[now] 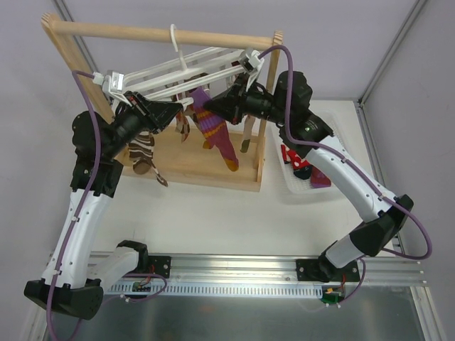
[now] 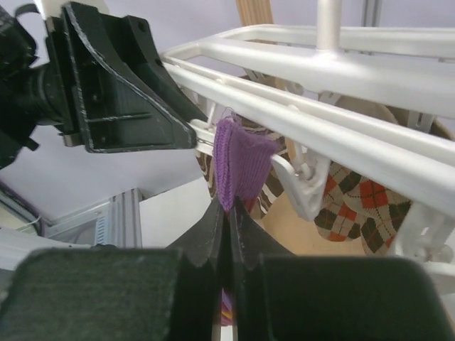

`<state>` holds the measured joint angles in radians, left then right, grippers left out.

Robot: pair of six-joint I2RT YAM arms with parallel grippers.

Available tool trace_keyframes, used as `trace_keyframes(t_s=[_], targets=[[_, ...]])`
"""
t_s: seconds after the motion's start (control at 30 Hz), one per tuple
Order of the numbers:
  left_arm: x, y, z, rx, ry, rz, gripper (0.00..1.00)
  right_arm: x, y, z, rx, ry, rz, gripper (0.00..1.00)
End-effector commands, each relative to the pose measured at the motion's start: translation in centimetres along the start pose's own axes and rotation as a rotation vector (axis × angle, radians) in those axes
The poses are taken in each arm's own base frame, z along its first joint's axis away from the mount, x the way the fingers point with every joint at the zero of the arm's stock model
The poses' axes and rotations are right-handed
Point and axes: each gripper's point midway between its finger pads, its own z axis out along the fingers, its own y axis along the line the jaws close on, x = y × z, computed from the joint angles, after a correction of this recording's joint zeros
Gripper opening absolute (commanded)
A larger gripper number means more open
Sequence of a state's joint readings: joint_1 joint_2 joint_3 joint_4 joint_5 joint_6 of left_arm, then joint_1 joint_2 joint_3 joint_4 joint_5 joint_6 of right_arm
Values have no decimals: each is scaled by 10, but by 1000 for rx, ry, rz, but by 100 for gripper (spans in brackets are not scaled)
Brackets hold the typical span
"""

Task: Clip the socks to the hanger
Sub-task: Clamp the sock onto the hanger.

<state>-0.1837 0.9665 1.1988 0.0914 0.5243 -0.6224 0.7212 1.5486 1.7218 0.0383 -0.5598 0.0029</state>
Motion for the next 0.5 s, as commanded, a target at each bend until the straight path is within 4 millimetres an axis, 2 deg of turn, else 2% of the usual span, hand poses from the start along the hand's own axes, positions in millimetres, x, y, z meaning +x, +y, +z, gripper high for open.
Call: trace_keyframes(t_s=[0.0, 0.2, 0.3, 0.33, 0.37, 0.4, 0.47], targets=[[-6, -17, -3, 13, 7, -97, 14, -13, 4, -13, 54, -31, -80, 1], [-2, -13, -3, -11, 17, -156, 14, 6, 1, -18, 86, 1, -193, 1], [-2, -13, -2, -15, 26, -163, 14, 12, -9, -21, 143, -2, -287, 1], [-3, -15, -3, -12, 25, -163, 14, 12, -12, -23, 151, -7, -333, 1], [-2, -15, -3, -12, 28, -163, 14, -1, -10, -26, 166, -60, -374, 1], [1, -12, -5, -30, 37, -175, 14, 13, -14, -26, 177, -48, -388, 1], [1, -11, -5, -37, 38, -175, 13, 2, -14, -31, 211, -110, -468, 1]])
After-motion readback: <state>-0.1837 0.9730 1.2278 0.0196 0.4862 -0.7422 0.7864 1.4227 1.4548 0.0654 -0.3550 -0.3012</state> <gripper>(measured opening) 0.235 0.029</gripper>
